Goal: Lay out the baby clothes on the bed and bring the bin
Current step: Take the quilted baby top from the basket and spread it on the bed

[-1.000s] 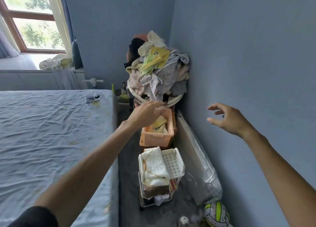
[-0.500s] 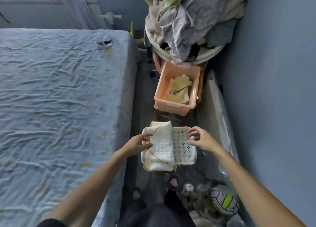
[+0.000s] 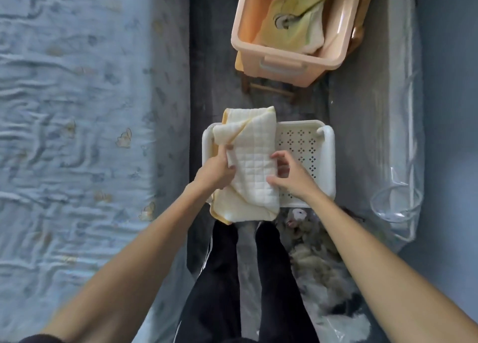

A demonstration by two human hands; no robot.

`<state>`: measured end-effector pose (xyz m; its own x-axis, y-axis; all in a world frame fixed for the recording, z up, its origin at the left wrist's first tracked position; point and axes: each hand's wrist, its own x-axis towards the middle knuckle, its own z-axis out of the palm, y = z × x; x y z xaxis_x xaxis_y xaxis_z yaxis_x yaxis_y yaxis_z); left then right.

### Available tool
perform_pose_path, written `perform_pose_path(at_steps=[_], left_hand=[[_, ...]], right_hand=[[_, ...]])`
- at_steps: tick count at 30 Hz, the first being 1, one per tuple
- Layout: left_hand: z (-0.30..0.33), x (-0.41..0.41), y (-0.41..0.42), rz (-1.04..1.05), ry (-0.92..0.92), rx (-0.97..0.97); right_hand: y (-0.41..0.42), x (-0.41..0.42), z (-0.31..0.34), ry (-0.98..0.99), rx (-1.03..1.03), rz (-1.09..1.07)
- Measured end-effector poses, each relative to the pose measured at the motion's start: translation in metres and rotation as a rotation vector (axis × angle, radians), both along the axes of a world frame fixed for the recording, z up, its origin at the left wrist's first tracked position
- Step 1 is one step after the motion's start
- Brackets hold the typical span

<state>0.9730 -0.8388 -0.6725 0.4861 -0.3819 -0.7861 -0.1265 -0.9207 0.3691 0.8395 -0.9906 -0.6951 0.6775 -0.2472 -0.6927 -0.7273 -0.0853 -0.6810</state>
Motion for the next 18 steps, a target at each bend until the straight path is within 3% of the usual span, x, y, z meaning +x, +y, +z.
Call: perform_pose_path(at_steps=[6,18], left_hand=[[-0.005,-0.012,0.012,-0.100,-0.240,-0.085],[0.047,0.008,0.034,0.057,-0.176,-0.407]], right_hand=[[-0.004,-0.002,-0.009,-0.010,0.053,0.046],[-0.017,-0.005,0.040,-0.083,0.242,-0.033]])
